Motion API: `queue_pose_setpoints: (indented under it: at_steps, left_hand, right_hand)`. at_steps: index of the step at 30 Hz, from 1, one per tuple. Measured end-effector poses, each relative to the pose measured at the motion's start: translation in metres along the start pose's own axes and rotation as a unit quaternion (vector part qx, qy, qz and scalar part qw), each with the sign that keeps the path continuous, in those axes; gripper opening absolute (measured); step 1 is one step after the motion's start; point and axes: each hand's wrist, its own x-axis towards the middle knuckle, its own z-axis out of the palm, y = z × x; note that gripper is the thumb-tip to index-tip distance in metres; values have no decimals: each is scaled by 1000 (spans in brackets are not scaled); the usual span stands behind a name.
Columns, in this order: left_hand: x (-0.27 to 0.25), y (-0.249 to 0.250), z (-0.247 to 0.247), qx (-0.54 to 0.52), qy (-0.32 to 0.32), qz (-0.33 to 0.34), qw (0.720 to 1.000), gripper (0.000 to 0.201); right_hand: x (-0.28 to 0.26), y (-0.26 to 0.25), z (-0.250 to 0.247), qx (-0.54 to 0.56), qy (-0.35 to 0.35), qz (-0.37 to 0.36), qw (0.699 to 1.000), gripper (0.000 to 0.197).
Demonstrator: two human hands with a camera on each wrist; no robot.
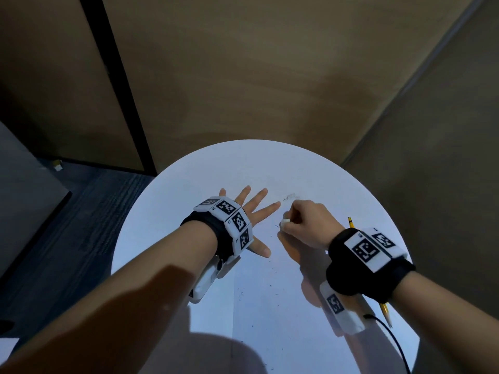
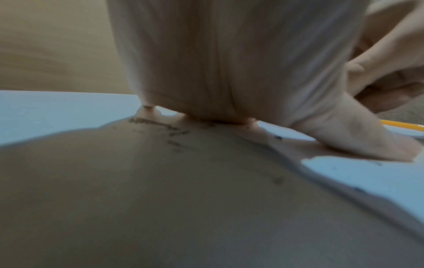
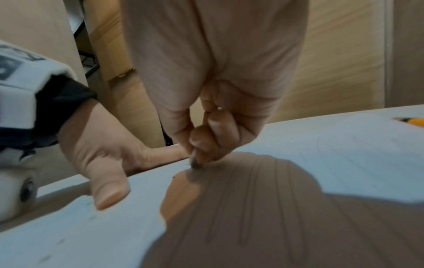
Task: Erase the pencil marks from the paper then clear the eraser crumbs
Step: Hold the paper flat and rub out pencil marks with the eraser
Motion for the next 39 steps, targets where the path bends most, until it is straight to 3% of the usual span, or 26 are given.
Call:
queue_pose_setpoints:
  at_steps: [2, 6, 11, 16, 18, 21, 25, 29, 32, 33, 37, 39]
  left_hand:
    - [0, -1, 0, -1, 2, 1, 1000, 106]
    - [2, -2, 2, -7, 0, 2, 1000, 108]
    - [-1, -1, 1, -4, 5, 0, 1000, 106]
    - [2, 0, 1, -2, 5, -1, 1000, 107]
    - [1, 0, 0, 0, 0, -4, 1000, 107]
    - [-1, 0, 0, -6, 0, -5, 1000, 106]
    - [-1, -3, -2, -24, -2, 6, 1000, 106]
    - [-6, -7, -18, -71, -17, 4, 997, 121]
    - [-15, -7, -24, -91, 2, -37, 995, 80]
    - [-16, -7, -25, -96, 10, -46, 994, 76]
    - [-16, -12, -24, -117, -9, -41, 992, 72]
    - [-17, -15, -23, -103, -37, -37, 993, 81]
  right_hand:
    - [3, -1, -5, -6, -12, -10, 1000, 26]
    - [8, -1, 0, 14, 68, 12, 998, 15]
    - [4, -2, -7, -19, -20, 1, 1000, 26]
    - [13, -1, -2, 5, 46, 14, 999, 15]
    - [12, 2, -7, 6, -6, 30, 1000, 18]
    - [11, 5, -22, 87, -69, 51, 992, 22]
    - [10, 10, -23, 265, 13, 93, 960, 21]
    - [8, 15, -11, 244, 26, 91, 965, 23]
    - [12, 18, -8, 216, 26, 88, 972, 17]
    - [12, 17, -8, 208, 24, 86, 974, 18]
    - [13, 11, -6, 159, 23, 74, 984, 15]
    - [13, 6, -4, 130, 34, 61, 989, 12]
